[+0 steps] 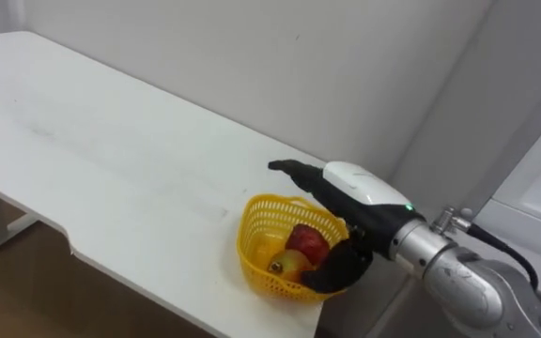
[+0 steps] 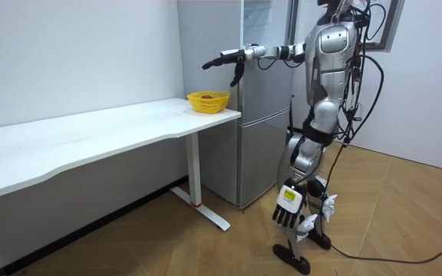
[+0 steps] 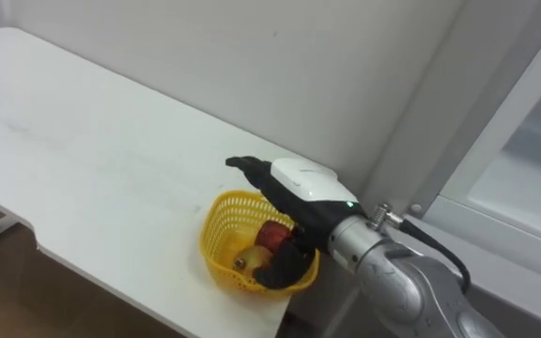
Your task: Retrieve from the upper fridge
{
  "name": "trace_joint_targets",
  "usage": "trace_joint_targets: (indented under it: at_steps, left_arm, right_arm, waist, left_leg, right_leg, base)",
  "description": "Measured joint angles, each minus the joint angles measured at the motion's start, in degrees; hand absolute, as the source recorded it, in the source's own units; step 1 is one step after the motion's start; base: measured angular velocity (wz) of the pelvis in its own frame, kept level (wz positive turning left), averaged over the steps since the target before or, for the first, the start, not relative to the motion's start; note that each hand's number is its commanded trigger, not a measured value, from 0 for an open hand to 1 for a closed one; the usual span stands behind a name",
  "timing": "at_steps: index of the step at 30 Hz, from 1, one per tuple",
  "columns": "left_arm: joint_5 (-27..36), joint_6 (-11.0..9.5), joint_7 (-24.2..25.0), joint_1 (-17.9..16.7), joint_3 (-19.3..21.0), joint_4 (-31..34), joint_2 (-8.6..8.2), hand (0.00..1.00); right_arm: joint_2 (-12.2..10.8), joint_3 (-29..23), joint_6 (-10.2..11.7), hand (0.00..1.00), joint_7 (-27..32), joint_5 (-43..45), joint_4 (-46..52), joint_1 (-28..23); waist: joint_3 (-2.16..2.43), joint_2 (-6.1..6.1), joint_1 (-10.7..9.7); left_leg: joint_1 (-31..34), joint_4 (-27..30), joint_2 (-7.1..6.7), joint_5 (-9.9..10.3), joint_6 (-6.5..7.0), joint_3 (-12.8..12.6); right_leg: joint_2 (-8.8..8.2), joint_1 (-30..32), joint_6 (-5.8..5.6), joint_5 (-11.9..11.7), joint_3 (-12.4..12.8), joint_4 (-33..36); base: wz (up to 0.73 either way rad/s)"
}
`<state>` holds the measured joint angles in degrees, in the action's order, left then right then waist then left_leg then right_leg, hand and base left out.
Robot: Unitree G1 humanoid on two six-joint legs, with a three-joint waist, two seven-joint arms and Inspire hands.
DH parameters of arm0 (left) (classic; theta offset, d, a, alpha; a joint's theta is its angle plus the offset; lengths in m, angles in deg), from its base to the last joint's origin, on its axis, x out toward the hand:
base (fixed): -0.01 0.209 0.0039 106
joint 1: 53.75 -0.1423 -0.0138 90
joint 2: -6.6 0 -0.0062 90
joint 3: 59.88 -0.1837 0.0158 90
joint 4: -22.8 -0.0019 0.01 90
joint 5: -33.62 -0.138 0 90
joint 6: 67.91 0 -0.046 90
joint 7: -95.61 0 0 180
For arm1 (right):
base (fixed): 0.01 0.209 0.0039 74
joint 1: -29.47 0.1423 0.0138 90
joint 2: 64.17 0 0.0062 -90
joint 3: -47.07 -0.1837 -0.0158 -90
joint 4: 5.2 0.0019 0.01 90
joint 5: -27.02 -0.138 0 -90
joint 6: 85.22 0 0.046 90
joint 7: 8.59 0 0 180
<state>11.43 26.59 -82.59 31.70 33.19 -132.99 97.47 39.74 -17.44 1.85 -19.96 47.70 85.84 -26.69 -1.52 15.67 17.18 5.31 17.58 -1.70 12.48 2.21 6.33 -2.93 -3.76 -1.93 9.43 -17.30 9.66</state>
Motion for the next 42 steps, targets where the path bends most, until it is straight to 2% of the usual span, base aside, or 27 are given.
trace_joint_targets:
  at_steps: [5, 8, 11, 15, 16, 18, 21, 26, 28, 29, 31, 32, 35, 38, 40, 42]
  left_arm:
    - [0.1, -0.7, 0.0, -0.5, 0.1, 0.1, 0.02, 0.00]
    - [0.0, -1.2, -0.1, -1.1, 0.1, 0.2, 0.01, 0.00]
    - [0.0, -1.4, -0.3, -1.7, 0.0, 0.7, -0.04, 0.00]
    - [0.0, -2.2, -1.3, -2.6, 0.1, 0.7, -0.14, 0.00]
    - [0.0, -2.4, -1.4, -2.8, 0.3, 0.6, -0.26, 0.00]
    - [-0.5, -2.6, -1.5, -3.1, 0.8, 0.6, -0.59, 0.00]
    - [-0.6, -2.6, -2.5, -4.7, 1.3, 0.6, -1.22, 0.00]
    - [-0.5, -2.5, -3.0, -5.3, 1.3, 0.7, -2.28, 0.00]
    - [-0.5, -2.6, -2.9, -5.4, 1.3, 0.6, -2.24, 0.00]
    - [-0.5, -2.6, -2.9, -5.5, 1.3, 0.6, -2.24, 0.00]
    - [-0.1, -3.0, -3.1, -6.0, 1.2, 0.6, -2.22, 0.00]
    - [0.0, -3.2, -3.3, -6.0, 1.2, 0.6, -2.28, 0.00]
    - [0.0, -3.6, -3.9, -6.2, 1.3, 0.7, -2.71, 0.00]
    - [-0.5, -3.6, -3.9, -6.6, 1.3, 0.9, -3.96, 0.00]
    - [-0.5, -3.7, -3.9, -7.4, 1.3, 0.9, -4.77, 0.00]
    - [-0.5, -3.7, -3.7, -8.0, 1.3, 0.8, -4.99, 0.00]
  right_arm:
    - [0.0, -2.9, 1.7, 0.00, 1.0, -0.2, 4.9, 0.0]
    - [0.0, -4.6, 3.0, 0.00, 2.3, -0.6, 9.4, 0.0]
    - [-0.1, -4.8, 4.1, 0.00, 3.8, -0.5, 14.5, 0.0]
    - [-0.1, -4.9, 5.1, 0.00, 5.7, -1.9, 18.9, 0.0]
    - [-0.1, -5.9, 5.6, 0.00, 5.8, -2.2, 20.1, 0.0]
    - [-0.4, -8.6, 6.7, 0.00, 6.4, -2.4, 21.2, -0.1]
    - [-0.5, -12.0, 6.8, 0.00, 9.5, -2.7, 22.7, -0.1]
    - [-0.5, -16.7, 7.6, 0.00, 14.4, -3.0, 27.0, -0.4]
    - [-0.5, -18.3, 9.2, 0.00, 16.6, -3.1, 28.6, -0.5]
    - [-0.5, -18.5, 9.5, 0.00, 17.2, -3.1, 28.8, -0.5]
    - [-0.5, -20.0, 11.2, 0.00, 19.2, -3.7, 29.2, -1.6]
    - [-0.5, -20.4, 11.6, 0.00, 19.8, -4.2, 29.1, -1.9]
    - [-0.5, -23.5, 12.6, 0.00, 22.4, -6.1, 28.8, -4.7]
    - [-0.5, -27.9, 13.4, 0.00, 24.0, -7.4, 28.5, -7.5]
    - [-0.8, -32.0, 14.1, 0.00, 26.6, -7.6, 28.5, -11.7]
    - [-1.3, -33.8, 14.2, 0.00, 28.3, -7.6, 28.6, -14.2]
  waist:
    - [-0.05, -0.34, -0.4]
    - [-0.01, -0.74, -1.4]
    - [0.43, -1.95, -2.9]
    - [0.61, -3.37, -3.3]
    - [0.73, -3.67, -4.4]
    - [0.61, -3.99, -5.1]
    - [0.71, -4.17, -6.0]
    - [1.15, -4.54, -8.6]
    - [1.45, -5.14, -9.3]
    - [1.43, -5.34, -9.4]
    - [1.53, -6.08, -10.6]
    - [1.39, -6.28, -10.9]
    - [1.41, -7.07, -11.7]
    - [1.12, -8.53, -12.6]
    - [1.29, -9.62, -13.6]
    - [1.51, -10.13, -14.6]
  left_leg:
    - [0.1, 0.2, -0.11, 0.0, 0.00, -0.1]
    - [0.3, 0.0, -0.07, 0.0, 0.00, -0.1]
    - [0.0, 0.3, -0.02, 0.0, 0.01, -0.4]
    - [-1.0, -0.3, 0.03, 0.0, 0.02, -1.8]
    - [-1.1, -0.5, 0.04, 0.0, 0.02, -1.8]
    - [-1.8, -0.9, 0.03, 0.0, 0.05, -2.0]
    - [-3.5, -2.0, 0.08, -0.1, 0.03, -2.5]
    - [-3.9, -2.0, 0.18, -0.1, 0.02, -3.1]
    - [-4.3, -2.0, 0.23, -0.1, 0.03, -3.7]
    - [-4.6, -2.0, 0.29, -0.1, 0.03, -4.0]
    - [-5.5, -2.2, 0.75, 0.0, 0.07, -4.6]
    - [-5.7, -2.2, 0.74, 0.0, 0.09, -4.6]
    - [-6.8, -2.8, 0.92, 0.1, 0.13, -5.6]
    - [-7.1, -3.5, 1.05, 0.1, 0.21, -6.6]
    - [-7.5, -4.0, 1.06, 0.1, 0.24, -7.4]
    - [-7.9, -4.2, 1.10, 0.1, 0.24, -7.7]
  right_leg:
    - [-0.03, -0.1, 0.00, 0.0, 0.0, 0.0]
    - [-0.01, 0.0, 0.00, 0.0, 0.1, 0.1]
    - [-0.03, -0.1, 0.00, 0.0, 0.5, 0.1]
    - [-0.02, -0.4, 0.00, 0.0, 2.3, 0.2]
    - [0.00, -0.5, 0.00, 0.0, 2.7, 0.1]
    - [0.01, -0.8, 0.00, 0.0, 3.1, 0.0]
    - [0.01, -1.9, 0.01, 0.0, 3.1, 0.0]
    - [0.03, -1.8, 0.01, 0.0, 3.4, 0.1]
    - [-0.01, -1.9, 0.01, 0.0, 3.8, 0.1]
    - [-0.04, -2.1, 0.01, 0.0, 3.8, 0.1]
    - [-0.07, -2.7, 0.01, 0.0, 4.4, 0.1]
    - [-0.05, -3.0, 0.00, 0.0, 4.6, 0.0]
    - [0.06, -3.2, 0.01, 0.0, 6.2, 0.0]
    - [0.05, -3.1, 0.19, -0.1, 6.8, 0.0]
    - [0.05, -3.0, 0.22, -0.2, 7.8, 0.0]
    - [0.06, -3.1, 0.22, -0.2, 7.9, 0.1]
  base:
    - [0.01]
    - [-0.01]
    - [-0.03]
    - [-0.19]
    - [-0.05]
    - [-0.08]
    - [-0.15]
    - [-0.03]
    - [-0.11]
    - [-0.19]
    - [-0.11]
    - [-0.04]
    - [-0.18]
    - [-0.25]
    - [-0.17]
    - [-0.14]
